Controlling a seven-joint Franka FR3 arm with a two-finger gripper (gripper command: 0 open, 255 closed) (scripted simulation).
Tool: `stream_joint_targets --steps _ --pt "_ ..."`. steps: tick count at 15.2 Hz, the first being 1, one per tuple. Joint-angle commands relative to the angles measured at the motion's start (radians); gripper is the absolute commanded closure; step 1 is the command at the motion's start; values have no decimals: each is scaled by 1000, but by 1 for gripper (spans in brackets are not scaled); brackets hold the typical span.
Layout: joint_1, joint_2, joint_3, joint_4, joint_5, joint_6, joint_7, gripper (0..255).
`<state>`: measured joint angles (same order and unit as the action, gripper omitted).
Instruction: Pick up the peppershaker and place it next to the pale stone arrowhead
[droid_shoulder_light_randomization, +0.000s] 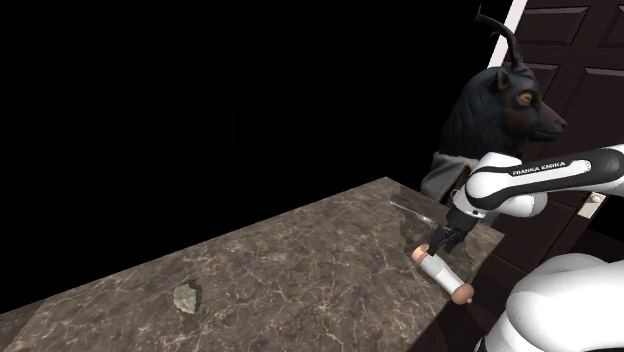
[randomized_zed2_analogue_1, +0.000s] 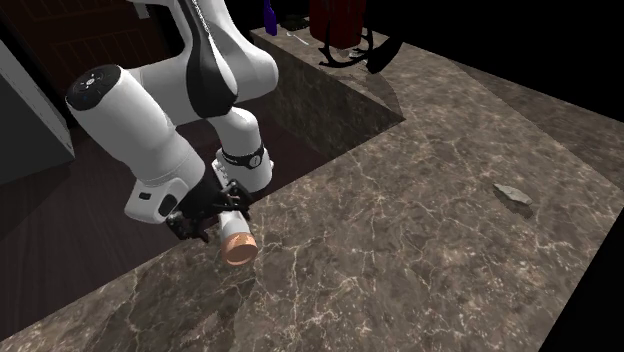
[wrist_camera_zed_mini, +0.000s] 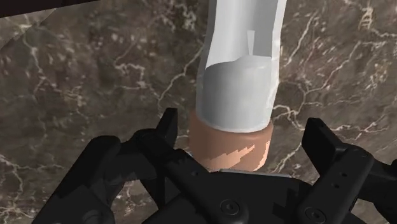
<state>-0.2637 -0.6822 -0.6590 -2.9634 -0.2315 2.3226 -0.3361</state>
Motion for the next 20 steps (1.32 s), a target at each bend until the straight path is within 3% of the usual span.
stream_joint_targets --steps 1,7,14,15,20 --pt "19 42 -38 -10 11 47 -27 0" --pt "75 140 -84 -39 33 176 -49 0" --pt "75 140 -84 -39 33 176 -49 0" --pt "75 140 -84 -39 33 176 -49 255" --pt "75 140 -84 -39 33 176 -49 255"
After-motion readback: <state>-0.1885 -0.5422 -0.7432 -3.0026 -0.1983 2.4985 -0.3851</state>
